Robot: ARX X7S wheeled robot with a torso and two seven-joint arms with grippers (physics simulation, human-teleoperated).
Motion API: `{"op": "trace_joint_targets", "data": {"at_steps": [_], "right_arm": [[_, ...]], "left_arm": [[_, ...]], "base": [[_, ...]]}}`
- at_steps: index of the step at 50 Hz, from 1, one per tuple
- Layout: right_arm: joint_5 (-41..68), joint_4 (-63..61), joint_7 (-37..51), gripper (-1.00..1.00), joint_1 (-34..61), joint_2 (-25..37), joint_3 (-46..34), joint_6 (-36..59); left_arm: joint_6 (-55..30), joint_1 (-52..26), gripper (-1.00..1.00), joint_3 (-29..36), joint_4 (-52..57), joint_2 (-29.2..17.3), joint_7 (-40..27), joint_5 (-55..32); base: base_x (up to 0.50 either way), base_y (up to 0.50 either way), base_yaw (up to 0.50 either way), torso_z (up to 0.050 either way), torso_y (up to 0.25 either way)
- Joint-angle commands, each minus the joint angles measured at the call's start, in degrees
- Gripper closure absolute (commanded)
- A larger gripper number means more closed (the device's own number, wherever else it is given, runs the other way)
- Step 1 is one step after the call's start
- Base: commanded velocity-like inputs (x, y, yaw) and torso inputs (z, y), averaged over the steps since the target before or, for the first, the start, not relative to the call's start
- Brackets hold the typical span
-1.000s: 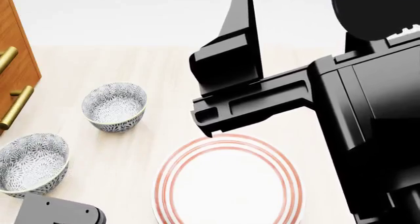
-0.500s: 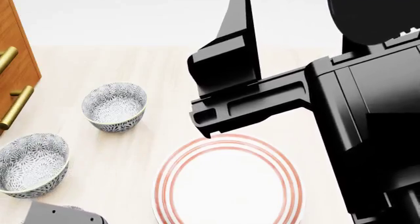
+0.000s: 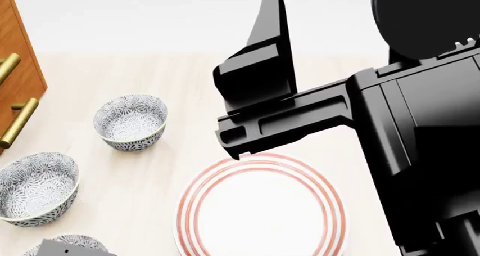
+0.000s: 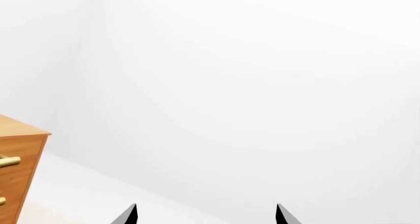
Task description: Put the bowl at the front on the plate.
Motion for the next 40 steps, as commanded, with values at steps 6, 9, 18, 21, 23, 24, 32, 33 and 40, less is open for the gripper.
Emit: {"op": "trace_joint_targets", "data": {"at_steps": [6, 9, 18, 21, 23, 24, 32, 33, 40], "right_arm": [[0.1, -0.3, 0.1, -1.00, -0.1, 0.5, -0.2, -0.4], [0.0, -0.4, 0.1, -1.00, -0.3, 0.7, -0.2, -0.4], [0.1, -0.7, 0.2, -1.00, -0.5, 1.0, -0.2, -0.7], [0.0, -0.8, 0.1, -1.00, -0.6, 1.0, -0.3, -0.8], [-0.1, -0.9, 0.1, -1.00, -0.7, 1.1, -0.2, -0.9], [-0.1, -0.9, 0.1, -1.00, -0.7, 1.1, -0.2, -0.9], [-0.5, -0.8, -0.2, -1.00, -0.7, 1.0, -0.4, -0.9], [-0.5, -0.8, -0.2, -1.00, -0.7, 1.0, -0.4, -0.9], [-0.7, -0.8, -0.5, -1.00, -0.8, 1.1, -0.4, -1.0]], "left_arm": [[1.0, 0.3, 1.00, 0.4, -1.1, -0.1, 0.4, 1.3], [1.3, 0.5, 1.00, 0.6, -1.1, -0.1, 0.4, 1.8], [2.1, 1.1, 1.00, 0.5, -0.4, -0.4, 1.2, 1.6], [2.6, 1.1, 1.00, 0.2, 0.6, -0.6, 1.2, 1.7], [4.8, 1.7, 1.00, -0.1, 1.9, -0.9, 2.9, 3.4], [4.9, 1.8, 1.00, 0.0, 1.9, -0.9, 3.0, 3.5], [6.6, 1.6, 1.00, -0.3, 4.6, -1.7, 2.7, 5.9], [6.6, 1.6, 1.00, -0.3, 4.6, -1.7, 2.6, 5.9], [7.4, 1.5, 1.00, 0.7, 5.7, -2.3, 3.5, 8.2]], "base": [[0.00, 0.00, 0.00, 0.000, 0.000], [0.00, 0.00, 0.00, 0.000, 0.000], [0.00, 0.00, 0.00, 0.000, 0.000], [0.00, 0.00, 0.00, 0.000, 0.000], [0.00, 0.00, 0.00, 0.000, 0.000], [0.00, 0.00, 0.00, 0.000, 0.000], [0.00, 0.00, 0.00, 0.000, 0.000], [0.01, 0.00, 0.00, 0.000, 0.000], [0.00, 0.00, 0.00, 0.000, 0.000]]}}
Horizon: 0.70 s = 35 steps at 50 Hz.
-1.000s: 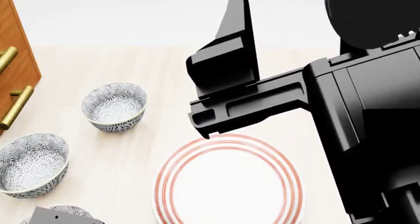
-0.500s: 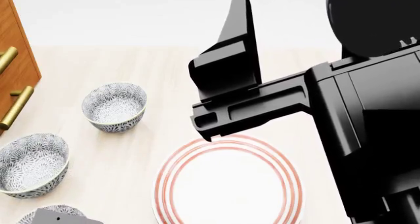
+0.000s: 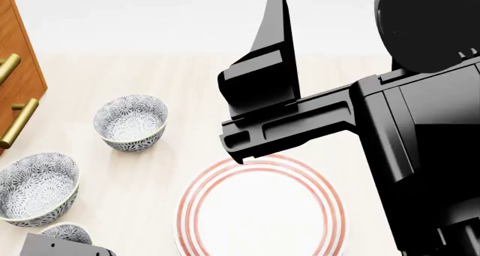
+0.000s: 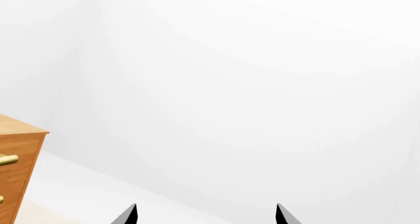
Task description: Put the bowl at the front on the plate.
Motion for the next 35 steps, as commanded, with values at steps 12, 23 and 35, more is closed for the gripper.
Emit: {"op": "trace_joint_targets", "data": {"at_steps": [12, 23, 35], "right_arm": [[-0.8, 0.0, -0.7, -1.00, -0.3, 0.1, -0.1, -0.4], [-1.1, 0.1, -0.9, -1.00, -0.2, 0.1, -0.3, -0.6], [-0.9, 0.1, -1.0, -1.00, 0.1, 0.2, -0.6, -0.7]], "left_arm": [[2.6, -1.3, 1.00, 1.4, 4.7, -1.7, 1.6, 4.2], [2.5, -2.4, 1.00, 2.3, 6.4, -2.4, 2.0, 5.5], [2.4, -3.5, 1.00, 2.6, 8.3, -3.2, 2.4, 5.9]], "base": [[0.00, 0.00, 0.00, 0.000, 0.000], [0.00, 0.00, 0.00, 0.000, 0.000], [0.00, 0.00, 0.00, 0.000, 0.000]]}}
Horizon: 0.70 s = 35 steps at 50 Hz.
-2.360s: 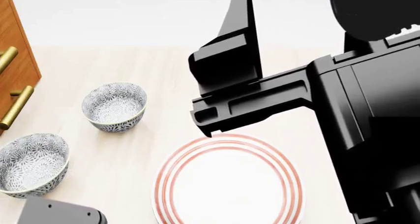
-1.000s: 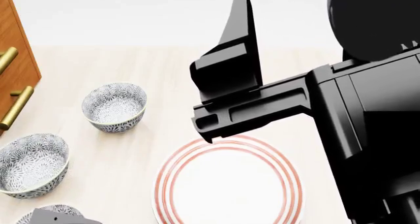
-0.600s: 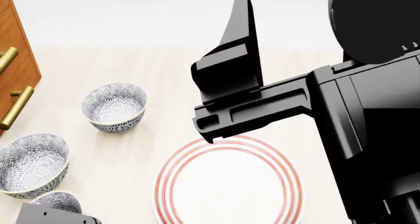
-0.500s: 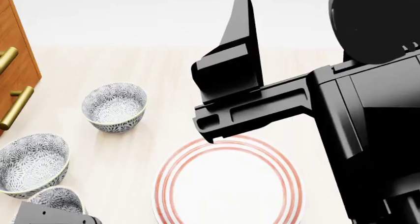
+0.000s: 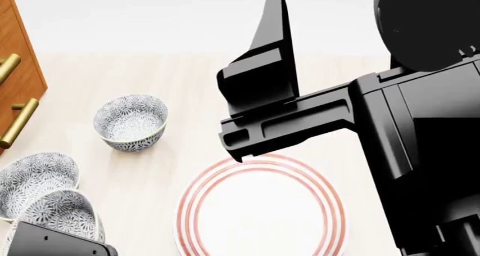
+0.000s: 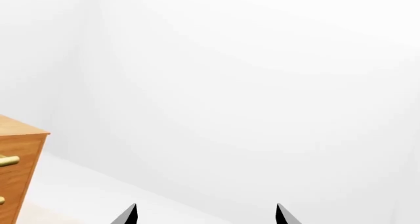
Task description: Put the bowl at the front on the plate.
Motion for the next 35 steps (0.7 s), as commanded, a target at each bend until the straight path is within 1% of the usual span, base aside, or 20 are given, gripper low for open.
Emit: {"op": "trace_joint_targets", "data": {"at_steps": [1, 26, 35], "right_arm": [[0.0, 0.1, -0.1, -1.00, 0.3, 0.0, -0.3, -0.1], [-0.1, -0.6, 0.3, -1.00, -0.5, 0.8, -0.5, -0.8], [-0.2, -0.7, 0.1, -1.00, -0.5, 0.9, -0.5, -1.0]], "left_arm": [[0.4, -1.6, 1.00, 0.2, 2.6, -1.0, 0.7, 1.6], [1.0, -4.7, 1.00, 0.3, 5.9, -2.0, 1.4, 2.9], [0.1, -7.9, 1.00, 1.7, 8.6, -2.3, 2.1, 4.6]], "base": [[0.00, 0.00, 0.00, 0.000, 0.000], [0.00, 0.00, 0.00, 0.000, 0.000], [0.00, 0.00, 0.00, 0.000, 0.000]]}}
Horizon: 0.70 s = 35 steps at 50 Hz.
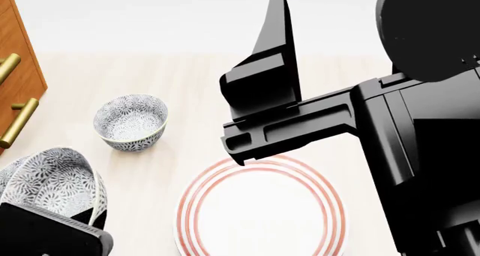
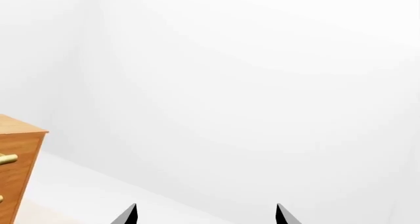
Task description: Put the bowl at the front on the plate.
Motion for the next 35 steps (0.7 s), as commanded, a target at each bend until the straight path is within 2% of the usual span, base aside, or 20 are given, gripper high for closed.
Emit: {"op": "trace_joint_targets", "data": {"at_steps": [1, 24, 35], "right_arm": [[-0.1, -0.1, -0.1, -1.00, -0.1, 0.2, -0.1, -0.2], [0.2, 0.1, 0.0, -1.00, 0.8, 0.3, -0.7, -0.4], [-0.6, 0.4, -0.8, -1.00, 1.0, 0.2, -0.6, -0.3]], "left_arm": [[-0.5, -3.1, 1.00, 0.8, 2.5, -0.3, 0.4, 2.0], [-4.5, -11.2, 1.00, 2.4, 4.1, 0.7, 0.6, 1.3], [-5.2, -15.6, 1.00, 4.2, 4.4, 1.0, 3.2, 2.8]], "base": [[0.00, 0.00, 0.00, 0.000, 0.000], [0.00, 0.00, 0.00, 0.000, 0.000], [0.00, 0.00, 0.00, 0.000, 0.000]]}}
